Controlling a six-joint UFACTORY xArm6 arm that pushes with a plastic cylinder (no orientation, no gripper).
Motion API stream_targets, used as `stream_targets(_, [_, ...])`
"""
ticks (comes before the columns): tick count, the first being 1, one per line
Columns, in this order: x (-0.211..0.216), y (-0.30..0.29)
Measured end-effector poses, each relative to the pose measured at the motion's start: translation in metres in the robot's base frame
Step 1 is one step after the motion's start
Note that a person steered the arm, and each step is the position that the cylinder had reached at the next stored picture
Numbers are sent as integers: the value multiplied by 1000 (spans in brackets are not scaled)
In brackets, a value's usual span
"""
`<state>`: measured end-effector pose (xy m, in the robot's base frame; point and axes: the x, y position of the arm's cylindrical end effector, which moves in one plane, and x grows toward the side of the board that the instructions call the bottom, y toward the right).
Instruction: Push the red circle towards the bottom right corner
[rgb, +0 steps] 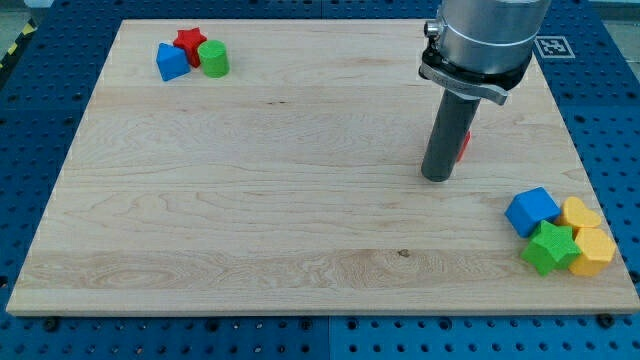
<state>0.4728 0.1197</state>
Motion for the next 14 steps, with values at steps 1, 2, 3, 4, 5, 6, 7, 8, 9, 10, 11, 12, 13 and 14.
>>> stream_targets(1, [-46, -31])
stream_targets(2, [-87, -21])
stream_targets(3, [-93, 45])
stream_targets(4, [-60, 34])
stream_targets(5, [-11, 20])
stream_targets(6, [23, 5])
stream_targets(7, [2, -19])
stream_targets(8, [1, -71])
stream_targets(9, [23, -48])
stream_targets(10, [44, 12])
stream_targets(11, [52, 43])
stream_targets(12, [49, 10])
stream_targets(13, [56, -32])
stream_targets(14, [54, -87])
